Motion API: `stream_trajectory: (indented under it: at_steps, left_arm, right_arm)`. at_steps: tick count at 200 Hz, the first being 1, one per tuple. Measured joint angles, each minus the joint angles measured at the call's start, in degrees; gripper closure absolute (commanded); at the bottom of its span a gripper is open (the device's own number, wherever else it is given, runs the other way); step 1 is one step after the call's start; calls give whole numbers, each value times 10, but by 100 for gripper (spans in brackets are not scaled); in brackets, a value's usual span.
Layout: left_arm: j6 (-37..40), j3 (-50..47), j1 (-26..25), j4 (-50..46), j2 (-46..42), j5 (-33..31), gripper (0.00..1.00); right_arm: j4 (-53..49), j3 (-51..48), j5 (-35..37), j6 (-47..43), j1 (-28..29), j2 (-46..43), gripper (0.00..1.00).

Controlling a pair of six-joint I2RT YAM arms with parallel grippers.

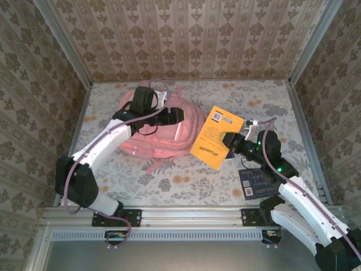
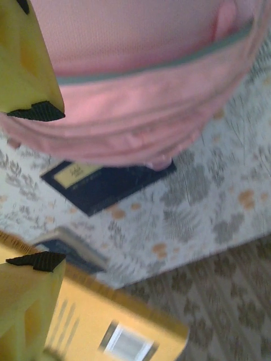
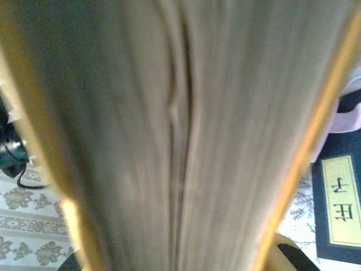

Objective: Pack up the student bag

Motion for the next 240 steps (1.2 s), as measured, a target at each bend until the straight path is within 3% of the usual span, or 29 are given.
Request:
stream_trajectory:
  at_steps: [90,139,215,240]
  left_arm:
    - [34,158,1,-83,200,-70,41]
    - [35,160,-1,-90,226,-67,56]
    - [34,160,-8,-88,250,-63,65]
    - [33,160,-9,-88,261,-64,81]
  right_arm:
    - [-15,0,-4,-16,-63,34,100]
    - [-14,0,-20,-17,-89,52,100]
    - [-10,0,-39,-17,-114,64,100]
    - [-10,0,-45,-17,-118,67,100]
